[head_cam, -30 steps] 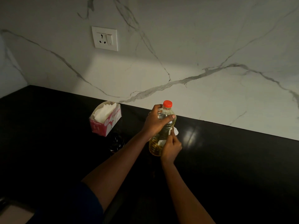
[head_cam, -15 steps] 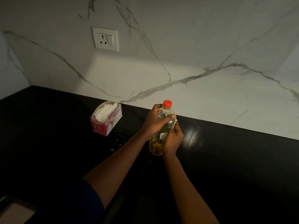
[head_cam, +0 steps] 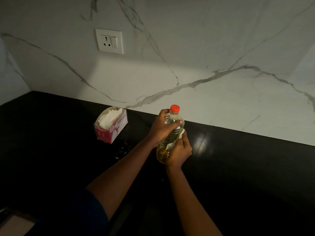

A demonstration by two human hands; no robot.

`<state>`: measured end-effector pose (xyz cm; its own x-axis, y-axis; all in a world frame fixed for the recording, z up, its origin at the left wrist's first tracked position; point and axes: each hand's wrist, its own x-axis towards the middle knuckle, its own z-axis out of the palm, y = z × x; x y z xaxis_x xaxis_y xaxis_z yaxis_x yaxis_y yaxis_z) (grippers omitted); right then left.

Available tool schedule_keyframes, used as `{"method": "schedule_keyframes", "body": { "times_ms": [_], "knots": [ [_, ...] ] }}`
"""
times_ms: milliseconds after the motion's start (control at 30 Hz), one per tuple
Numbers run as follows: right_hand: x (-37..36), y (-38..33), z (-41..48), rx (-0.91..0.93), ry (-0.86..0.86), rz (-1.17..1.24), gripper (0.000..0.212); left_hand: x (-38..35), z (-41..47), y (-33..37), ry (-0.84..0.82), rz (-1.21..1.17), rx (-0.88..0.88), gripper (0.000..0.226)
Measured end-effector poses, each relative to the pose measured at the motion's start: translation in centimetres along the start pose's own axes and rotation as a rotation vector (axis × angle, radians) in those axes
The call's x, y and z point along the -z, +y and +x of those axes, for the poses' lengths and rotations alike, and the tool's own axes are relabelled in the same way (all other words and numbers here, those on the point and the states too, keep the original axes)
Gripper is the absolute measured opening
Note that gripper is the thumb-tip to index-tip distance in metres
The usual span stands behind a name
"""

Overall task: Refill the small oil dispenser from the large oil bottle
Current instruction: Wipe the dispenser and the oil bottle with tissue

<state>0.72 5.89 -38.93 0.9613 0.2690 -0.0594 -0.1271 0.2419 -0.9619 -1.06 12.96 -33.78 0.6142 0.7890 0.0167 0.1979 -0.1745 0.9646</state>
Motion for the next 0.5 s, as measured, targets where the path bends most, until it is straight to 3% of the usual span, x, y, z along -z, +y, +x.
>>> {"method": "schedule_keyframes", "body": {
  "times_ms": [67,267,500],
  "knots": [
    [-0.1,-0.4,0.6,0.021,-0.018,0.037,0.032,0.0,0.0,0.0,-0.003,0.003,0.003,0.064],
    [0.9,1.0,1.6,-0.007,-0.059,-0.191,0.035,-0.1,-0.1,0.0,-0.002,-0.009,-0.003,0.064],
    [1.3,1.7,-0.1,-0.057,0.046,-0.231,0.028,-0.2,-0.1,-0.1,-0.003,-0.016,-0.002,0.064]
  ]
}}
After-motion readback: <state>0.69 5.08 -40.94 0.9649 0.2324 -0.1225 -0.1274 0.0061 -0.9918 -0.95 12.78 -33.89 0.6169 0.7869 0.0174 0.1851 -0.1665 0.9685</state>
